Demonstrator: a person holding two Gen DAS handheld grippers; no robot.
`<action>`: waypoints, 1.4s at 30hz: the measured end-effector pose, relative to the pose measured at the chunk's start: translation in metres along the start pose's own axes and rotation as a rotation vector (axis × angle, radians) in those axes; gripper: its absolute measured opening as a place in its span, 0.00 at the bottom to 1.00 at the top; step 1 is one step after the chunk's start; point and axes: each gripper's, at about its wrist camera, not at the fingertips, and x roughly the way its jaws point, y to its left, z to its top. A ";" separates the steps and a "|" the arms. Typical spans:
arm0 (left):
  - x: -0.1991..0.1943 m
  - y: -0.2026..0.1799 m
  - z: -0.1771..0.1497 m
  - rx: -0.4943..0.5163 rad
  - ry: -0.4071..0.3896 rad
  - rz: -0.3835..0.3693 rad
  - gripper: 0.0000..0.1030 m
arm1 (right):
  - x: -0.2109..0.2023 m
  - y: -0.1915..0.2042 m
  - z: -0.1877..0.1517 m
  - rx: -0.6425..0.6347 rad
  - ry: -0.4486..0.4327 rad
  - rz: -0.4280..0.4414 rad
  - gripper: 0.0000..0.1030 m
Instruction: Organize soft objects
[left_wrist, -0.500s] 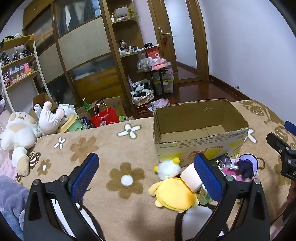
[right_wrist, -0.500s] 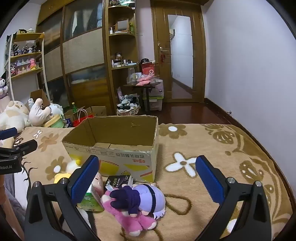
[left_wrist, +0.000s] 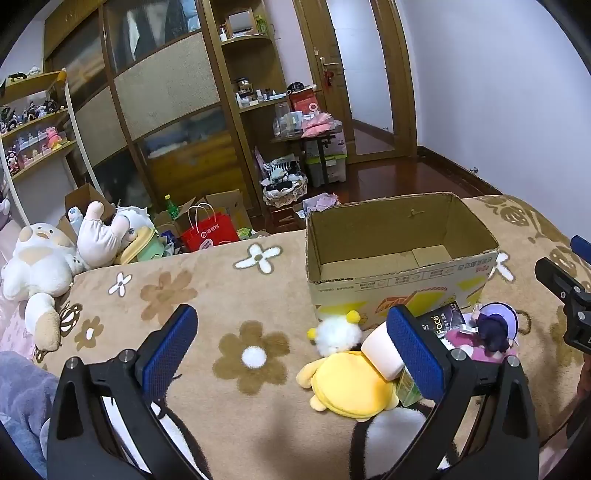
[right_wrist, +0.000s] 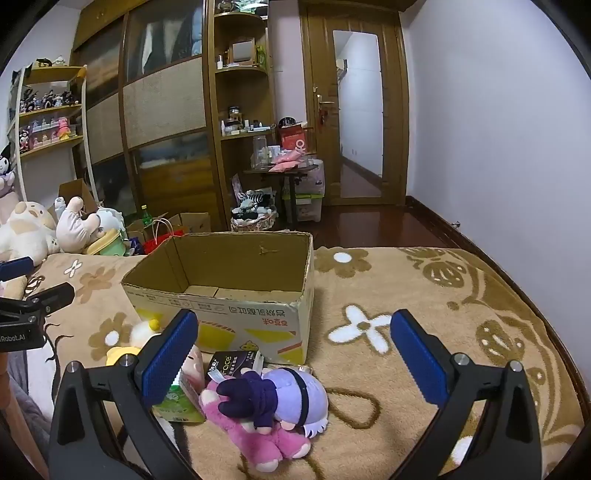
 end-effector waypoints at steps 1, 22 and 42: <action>0.000 0.000 0.000 0.000 0.001 -0.001 0.98 | 0.003 0.000 0.000 0.001 0.001 0.000 1.00; 0.002 0.002 -0.001 -0.002 -0.002 0.007 0.98 | 0.008 0.000 -0.006 0.004 0.009 -0.001 1.00; 0.002 0.001 -0.001 -0.001 -0.002 0.007 0.98 | 0.012 0.002 -0.008 0.002 0.012 -0.004 1.00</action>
